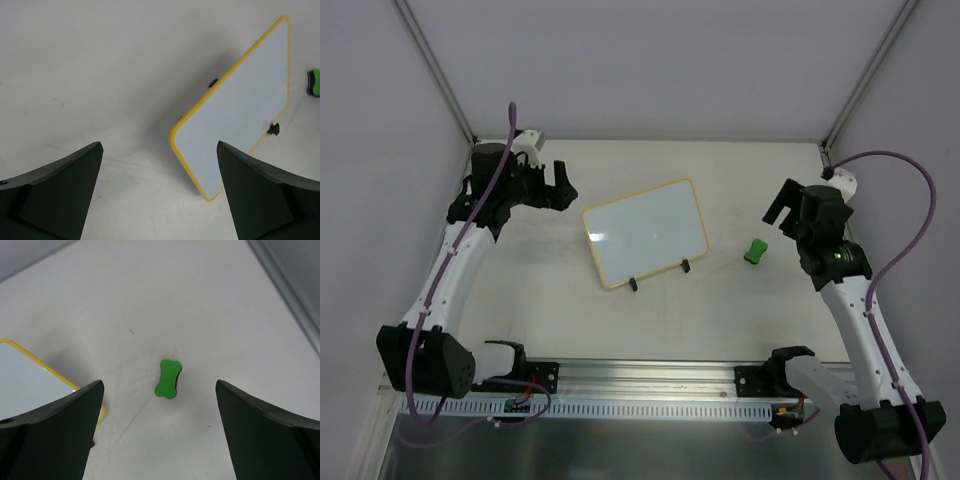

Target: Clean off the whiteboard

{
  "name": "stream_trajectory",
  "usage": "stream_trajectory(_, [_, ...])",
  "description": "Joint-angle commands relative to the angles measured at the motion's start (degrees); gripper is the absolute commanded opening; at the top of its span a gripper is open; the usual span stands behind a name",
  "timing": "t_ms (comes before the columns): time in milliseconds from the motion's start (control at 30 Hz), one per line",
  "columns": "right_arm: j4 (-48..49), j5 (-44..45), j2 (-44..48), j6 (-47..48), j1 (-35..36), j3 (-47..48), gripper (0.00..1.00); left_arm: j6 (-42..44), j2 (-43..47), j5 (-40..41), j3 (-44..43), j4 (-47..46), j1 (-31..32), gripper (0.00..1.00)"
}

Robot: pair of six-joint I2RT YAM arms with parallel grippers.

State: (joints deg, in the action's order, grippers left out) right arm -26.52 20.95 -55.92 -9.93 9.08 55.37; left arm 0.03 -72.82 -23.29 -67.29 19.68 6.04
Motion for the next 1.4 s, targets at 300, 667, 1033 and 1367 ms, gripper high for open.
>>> stream_trajectory(300, [-1.60,2.61,17.68,27.41,-0.29,24.15,0.99,-7.42,27.72,27.76,-10.04,0.36,0.37,0.99])
stream_trajectory(667, [-1.60,-1.08,24.89,30.50,0.32,25.40,0.99,-2.93,37.83,26.80,-12.78,2.02,0.37,0.99])
stream_trajectory(1033, [-2.30,-2.49,27.44,29.71,0.41,24.96,0.99,-1.26,41.88,30.06,-11.81,4.22,0.81,0.99])
stream_trajectory(1367, [-3.27,-3.46,27.18,29.53,0.32,25.75,0.99,-1.61,41.70,29.62,-11.20,4.75,1.25,0.99])
